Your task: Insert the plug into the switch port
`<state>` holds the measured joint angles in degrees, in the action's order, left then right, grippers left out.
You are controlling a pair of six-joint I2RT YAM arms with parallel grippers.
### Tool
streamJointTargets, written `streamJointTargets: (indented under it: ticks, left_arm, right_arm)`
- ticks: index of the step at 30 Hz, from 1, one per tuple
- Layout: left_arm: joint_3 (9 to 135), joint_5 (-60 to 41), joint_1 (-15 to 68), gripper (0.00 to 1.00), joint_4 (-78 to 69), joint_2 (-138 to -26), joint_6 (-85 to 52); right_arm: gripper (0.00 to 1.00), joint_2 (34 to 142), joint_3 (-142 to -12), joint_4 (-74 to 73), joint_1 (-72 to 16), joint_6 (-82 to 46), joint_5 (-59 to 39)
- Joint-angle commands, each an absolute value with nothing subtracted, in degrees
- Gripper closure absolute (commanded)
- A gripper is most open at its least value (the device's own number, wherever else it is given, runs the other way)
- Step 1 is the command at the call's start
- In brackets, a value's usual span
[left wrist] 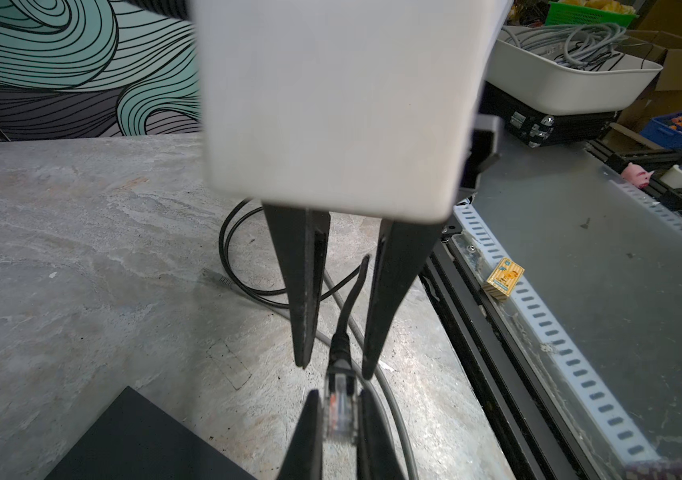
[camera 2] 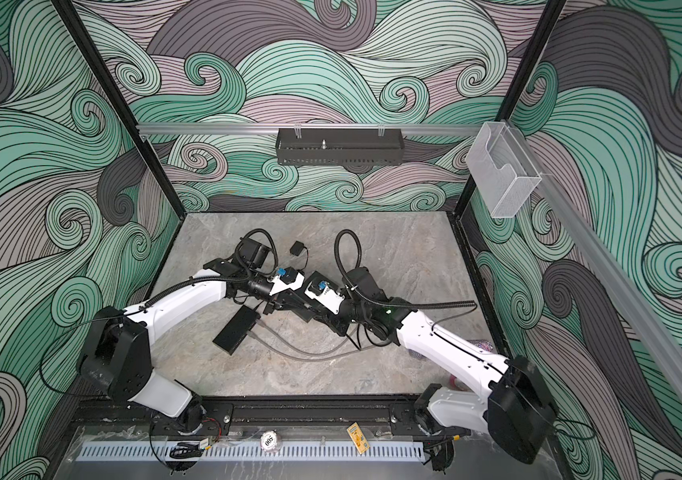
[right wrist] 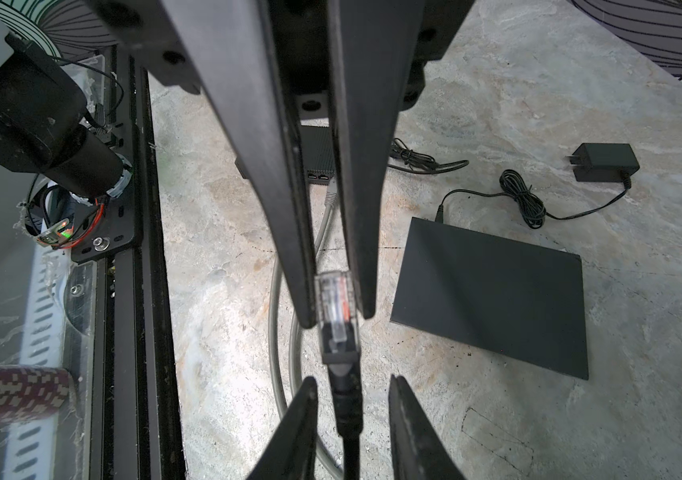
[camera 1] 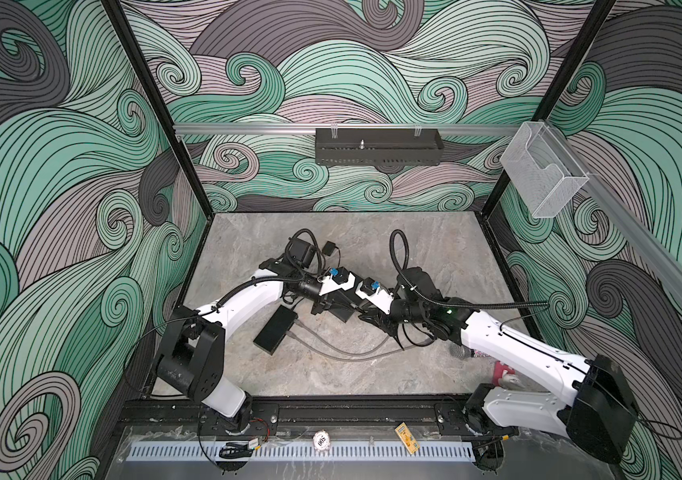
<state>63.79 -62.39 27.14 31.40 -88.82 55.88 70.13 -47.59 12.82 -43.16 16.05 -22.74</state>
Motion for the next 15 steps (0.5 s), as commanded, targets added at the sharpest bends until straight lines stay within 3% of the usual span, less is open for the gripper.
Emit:
streamJointTargets:
  ticks: [1,15]
  left_arm:
    - [66.33,-63.18,27.42,0.88,34.89,-90.06,55.84]
    - [69.53,-61.29,27.43,0.88,44.09,-91.58,61.51]
  right_arm:
    - [0.69,69.20,-47.26,11.86,-43.31,16.37,-22.97]
    - [0.73,71.66,-50.68,18.83,-45.01,20.30,-21.60]
